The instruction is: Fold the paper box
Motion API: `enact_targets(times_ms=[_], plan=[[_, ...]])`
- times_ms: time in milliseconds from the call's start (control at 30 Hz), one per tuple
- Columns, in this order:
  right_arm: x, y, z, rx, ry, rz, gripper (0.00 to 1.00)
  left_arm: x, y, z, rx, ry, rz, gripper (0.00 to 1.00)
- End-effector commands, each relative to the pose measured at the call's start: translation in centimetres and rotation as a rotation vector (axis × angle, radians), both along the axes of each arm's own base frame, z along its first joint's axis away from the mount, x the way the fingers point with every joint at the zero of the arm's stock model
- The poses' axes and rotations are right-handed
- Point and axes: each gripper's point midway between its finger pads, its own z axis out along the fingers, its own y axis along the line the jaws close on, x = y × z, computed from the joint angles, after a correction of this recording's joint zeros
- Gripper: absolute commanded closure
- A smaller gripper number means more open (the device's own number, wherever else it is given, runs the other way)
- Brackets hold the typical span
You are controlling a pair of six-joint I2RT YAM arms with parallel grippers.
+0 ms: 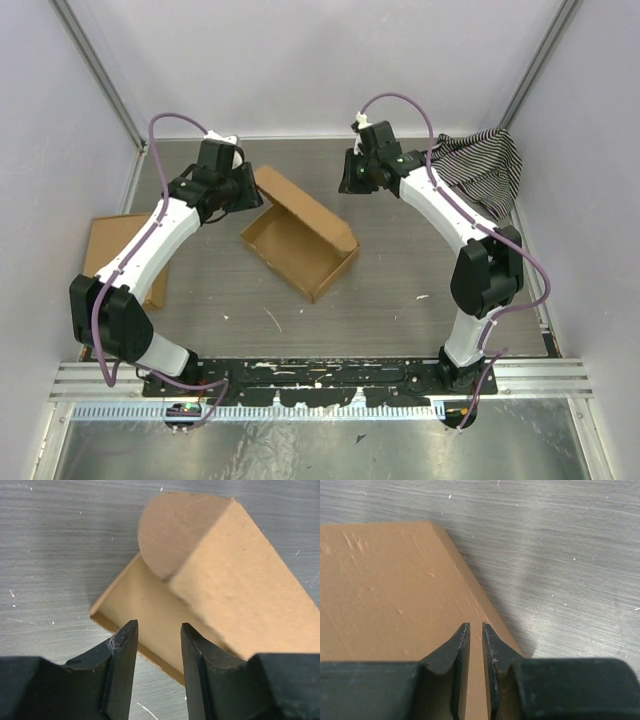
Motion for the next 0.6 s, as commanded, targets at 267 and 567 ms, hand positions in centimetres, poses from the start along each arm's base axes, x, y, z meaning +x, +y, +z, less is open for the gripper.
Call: enact_targets(times_ms=[267,567], plan=[[-0.6,1.0,3.3,0.068,-0.075,0.017,0.78,-1.8,0.1,0.4,-0.008,-0.012,-0.021,0.54],[-0.5,3.2,5.3,0.092,-0.097,0.067,0.78,-6.5,4.1,7.7,0.023,-0.126,0.062,0.55]])
